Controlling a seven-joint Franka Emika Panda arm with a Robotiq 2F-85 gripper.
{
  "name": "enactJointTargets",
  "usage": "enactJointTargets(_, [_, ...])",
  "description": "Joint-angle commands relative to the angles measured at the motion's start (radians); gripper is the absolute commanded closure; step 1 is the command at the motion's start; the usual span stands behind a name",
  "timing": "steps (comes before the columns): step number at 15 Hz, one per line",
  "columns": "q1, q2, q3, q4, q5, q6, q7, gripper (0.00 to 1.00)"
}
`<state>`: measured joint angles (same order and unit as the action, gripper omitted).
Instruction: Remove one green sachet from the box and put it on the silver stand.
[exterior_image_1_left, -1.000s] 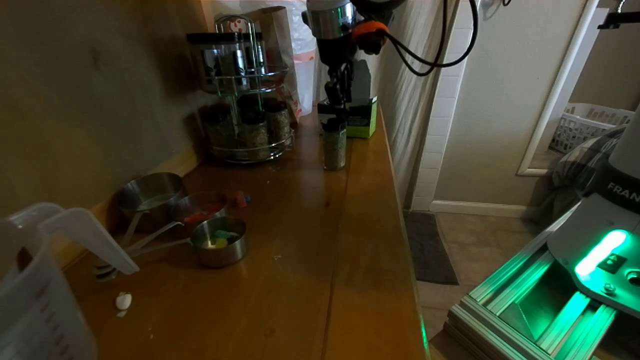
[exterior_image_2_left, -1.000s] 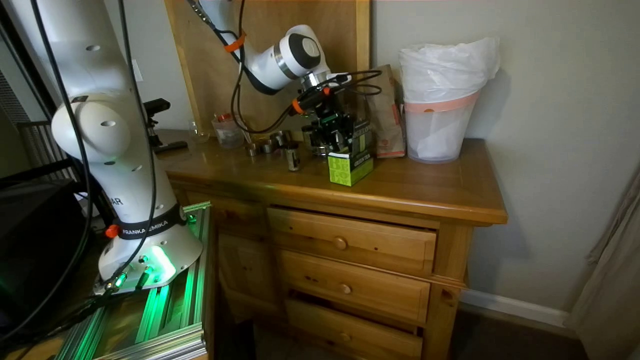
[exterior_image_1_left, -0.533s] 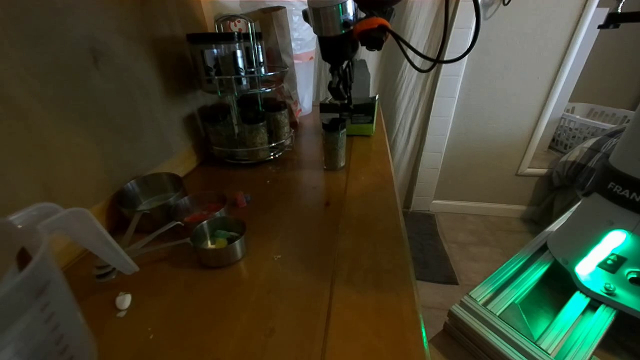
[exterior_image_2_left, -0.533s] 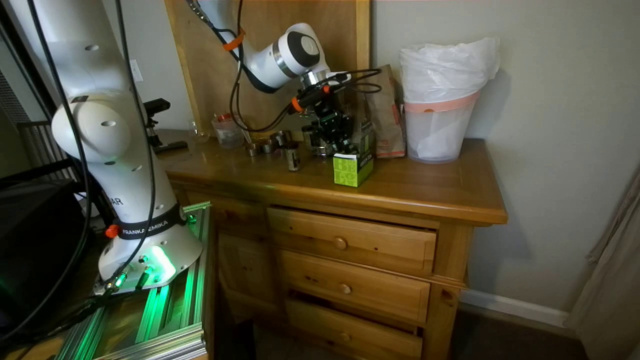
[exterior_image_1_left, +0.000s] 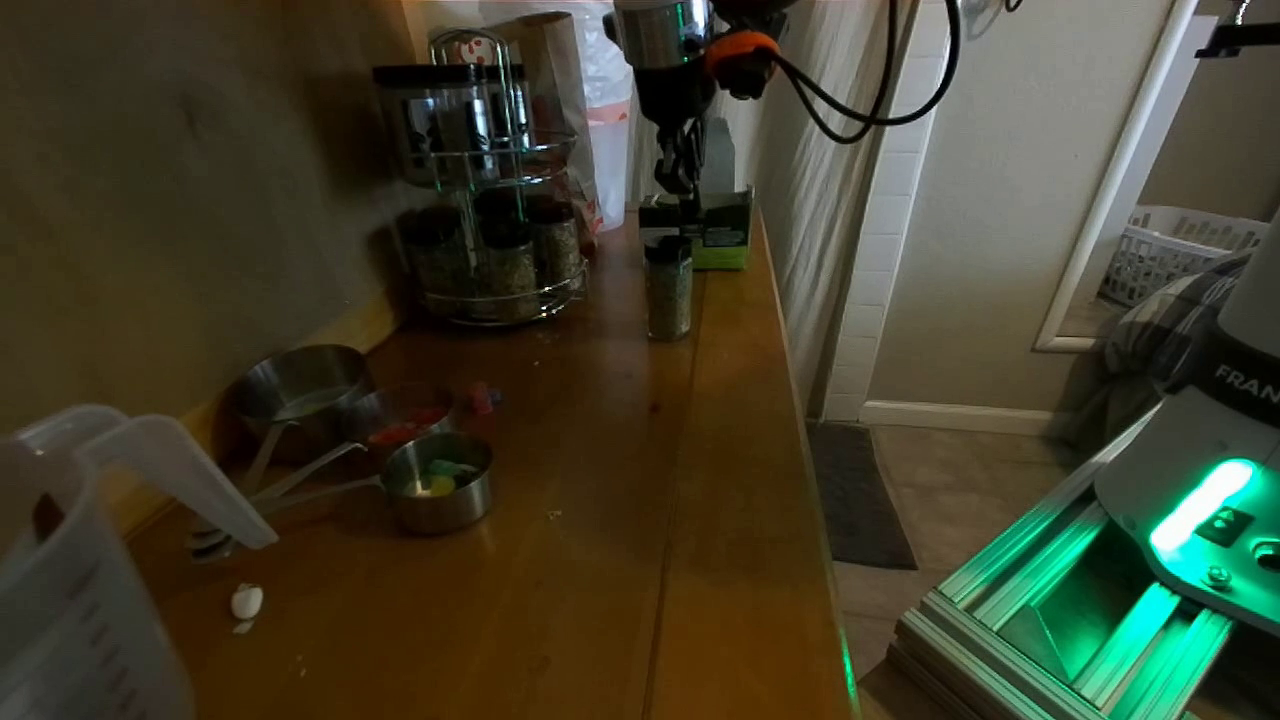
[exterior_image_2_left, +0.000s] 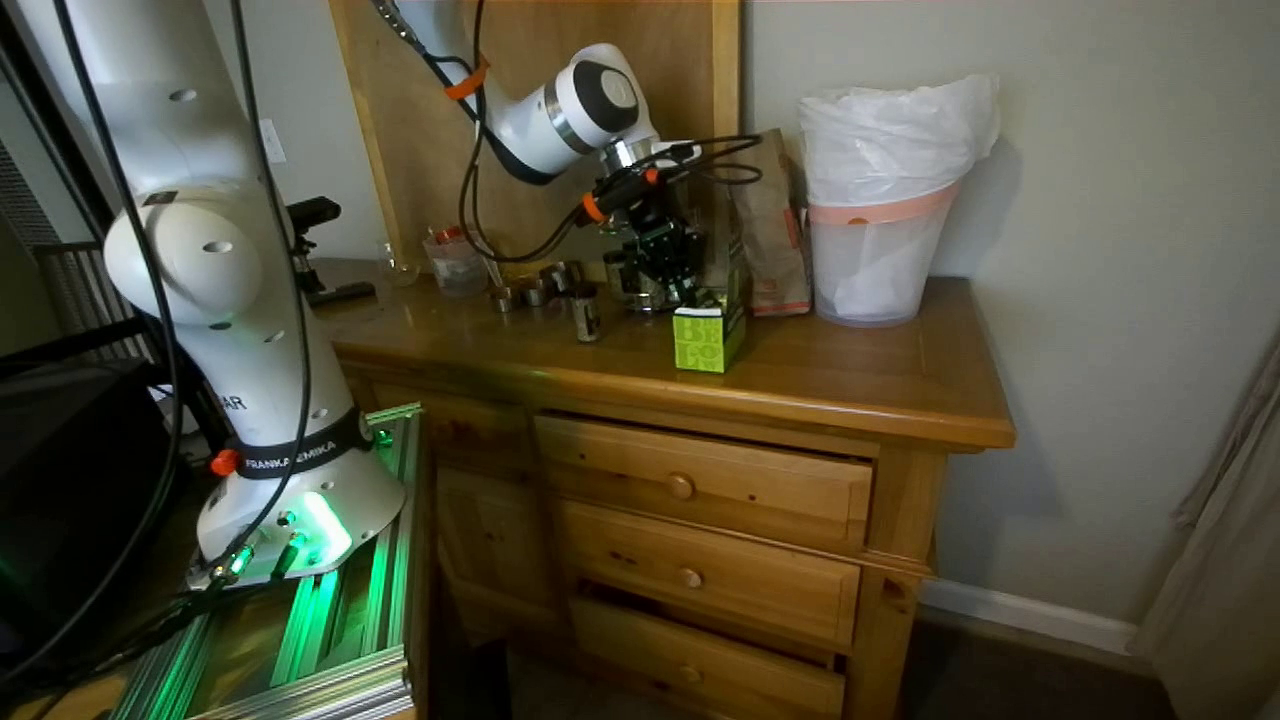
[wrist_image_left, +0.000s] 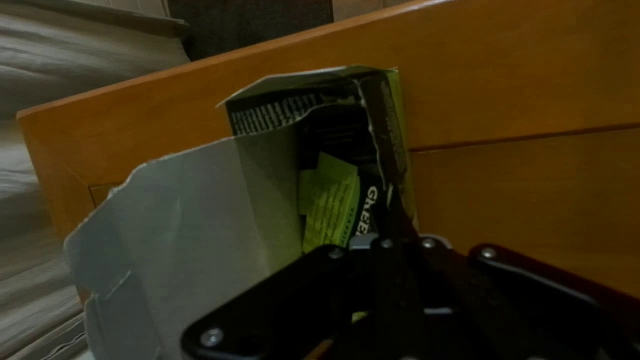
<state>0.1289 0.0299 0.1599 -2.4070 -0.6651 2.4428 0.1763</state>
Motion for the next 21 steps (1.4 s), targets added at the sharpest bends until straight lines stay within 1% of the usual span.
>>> enactJointTargets(1, [0.005, -0.106, -0.009, -0.048, 0.057, 0.044, 0.017, 1.0])
enactJointTargets(6, [0.003, -0.235, 0.003, -0.081, 0.095, 0.023, 0.024, 1.0])
enactJointTargets(8, [0.019, -0.301, 0.002, -0.117, 0.178, 0.022, -0.063, 1.0])
enactJointTargets(10, [0.066, -0.375, -0.016, -0.168, 0.328, 0.041, -0.246, 1.0])
enactJointTargets(11, [0.123, -0.411, -0.051, -0.189, 0.387, 0.036, -0.32, 1.0])
enactJointTargets(12, [0.161, -0.458, -0.07, -0.207, 0.452, 0.018, -0.399, 1.0])
enactJointTargets(13, [0.187, -0.501, -0.083, -0.219, 0.51, -0.002, -0.471, 1.0])
enactJointTargets(14, [0.198, -0.548, -0.077, -0.233, 0.548, -0.013, -0.526, 1.0])
enactJointTargets(17, [0.246, -0.62, -0.084, -0.228, 0.62, -0.03, -0.563, 1.0])
enactJointTargets(20, [0.31, -0.609, -0.096, -0.189, 0.717, -0.021, -0.579, 1.0])
enactJointTargets(21, [0.324, -0.587, -0.096, -0.163, 0.745, -0.04, -0.576, 1.0])
